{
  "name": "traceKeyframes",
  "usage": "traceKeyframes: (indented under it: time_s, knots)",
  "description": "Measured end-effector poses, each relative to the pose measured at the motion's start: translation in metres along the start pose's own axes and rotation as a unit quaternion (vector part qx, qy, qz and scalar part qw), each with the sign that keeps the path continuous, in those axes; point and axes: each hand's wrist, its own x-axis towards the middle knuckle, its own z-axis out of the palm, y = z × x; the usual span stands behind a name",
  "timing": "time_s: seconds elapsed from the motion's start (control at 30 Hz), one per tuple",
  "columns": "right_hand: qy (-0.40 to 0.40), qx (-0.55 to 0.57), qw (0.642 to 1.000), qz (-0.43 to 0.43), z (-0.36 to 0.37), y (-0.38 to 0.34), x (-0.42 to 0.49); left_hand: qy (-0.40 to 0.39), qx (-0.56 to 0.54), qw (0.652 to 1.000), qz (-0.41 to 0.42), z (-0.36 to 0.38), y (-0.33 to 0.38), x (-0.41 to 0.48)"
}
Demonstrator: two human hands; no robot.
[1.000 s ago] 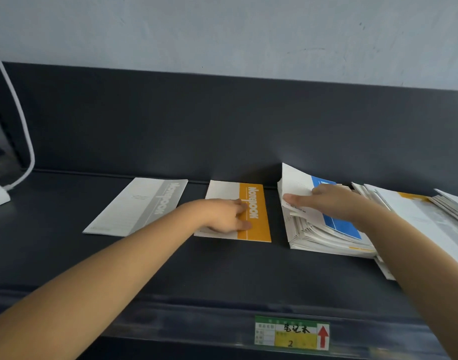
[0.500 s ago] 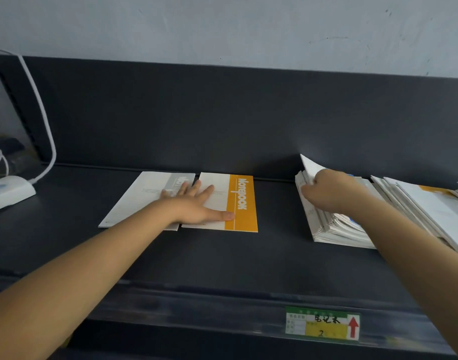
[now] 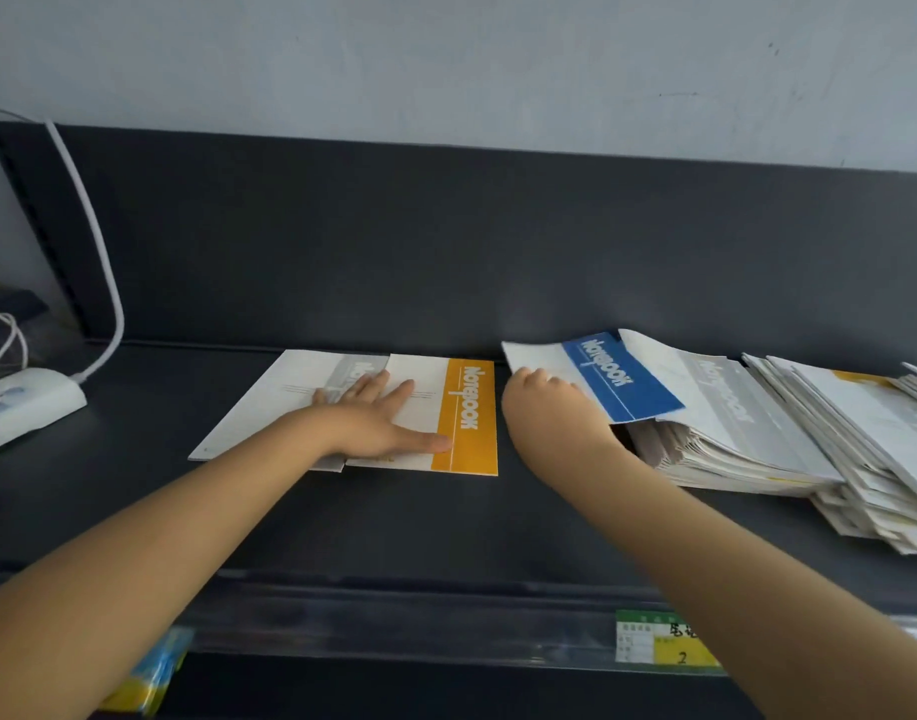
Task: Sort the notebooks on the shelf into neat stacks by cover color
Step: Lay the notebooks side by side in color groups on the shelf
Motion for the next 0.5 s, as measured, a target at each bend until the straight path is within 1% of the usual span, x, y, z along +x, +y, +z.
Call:
traceKeyframes:
  time_s: [0.07,0.13,0.3,0.4,0.5]
  knots:
    - [-0.045,0.021,0.999,0.009,0.015,-0.005,0.000,0.001,-0.013,1.000,-0.007,-0.001,-0.010,-0.005]
    - [-0.070,0.037,0.996,0.027,0.024,-0.011,-0.001,-0.001,-0.016,1.000,-0.012,-0.002,-0.020,-0.007]
    - [-0.065,0.098,0.993,0.025,0.023,-0.021,-0.004,-0.005,-0.007,1.000,-0.015,-0.005,-0.031,-0.006]
    - [-0.070,0.113,0.991,0.024,0.020,-0.019,-0.005,0.012,0.007,1.000,-0.009,-0.001,-0.022,-0.004]
    - [-0.115,0.139,0.983,0.017,0.023,-0.013,-0.006,0.017,0.004,1.000,0.009,0.002,-0.010,-0.001]
